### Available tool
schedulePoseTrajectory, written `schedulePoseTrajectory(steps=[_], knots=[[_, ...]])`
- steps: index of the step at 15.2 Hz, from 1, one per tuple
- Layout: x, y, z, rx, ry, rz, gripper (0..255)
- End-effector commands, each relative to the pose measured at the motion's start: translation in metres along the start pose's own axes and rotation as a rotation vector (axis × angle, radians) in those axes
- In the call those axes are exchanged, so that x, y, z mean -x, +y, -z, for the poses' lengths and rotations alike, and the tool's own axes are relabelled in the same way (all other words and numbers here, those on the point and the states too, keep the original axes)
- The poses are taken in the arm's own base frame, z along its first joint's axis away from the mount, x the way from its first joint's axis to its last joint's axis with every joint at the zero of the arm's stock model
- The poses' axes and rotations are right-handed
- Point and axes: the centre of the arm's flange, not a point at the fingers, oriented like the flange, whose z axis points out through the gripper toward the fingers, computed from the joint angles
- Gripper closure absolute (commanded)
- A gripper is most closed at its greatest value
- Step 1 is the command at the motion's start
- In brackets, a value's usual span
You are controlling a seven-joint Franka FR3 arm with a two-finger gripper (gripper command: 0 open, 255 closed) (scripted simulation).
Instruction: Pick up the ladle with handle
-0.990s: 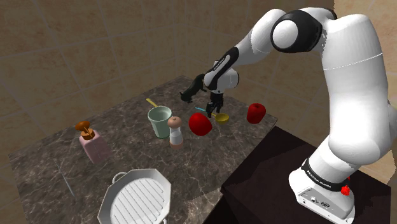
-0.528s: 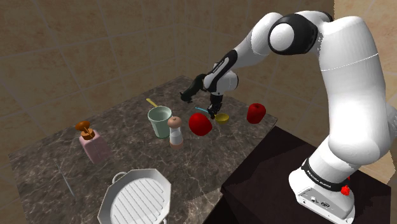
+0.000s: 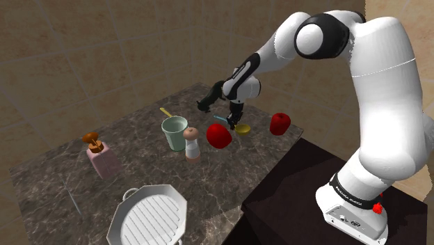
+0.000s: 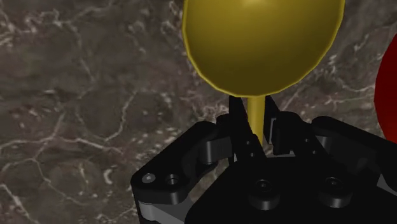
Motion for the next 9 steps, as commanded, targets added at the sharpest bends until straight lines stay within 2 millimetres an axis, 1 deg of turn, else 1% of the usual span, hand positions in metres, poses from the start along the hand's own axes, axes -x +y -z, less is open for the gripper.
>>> schedulePoseTrajectory(steps=[1, 9], knots=[[0.001, -0.002, 0.009, 0.000, 0.000, 0.000, 255], [0.005, -0.009, 0.051, 0.000, 0.000, 0.000, 255]])
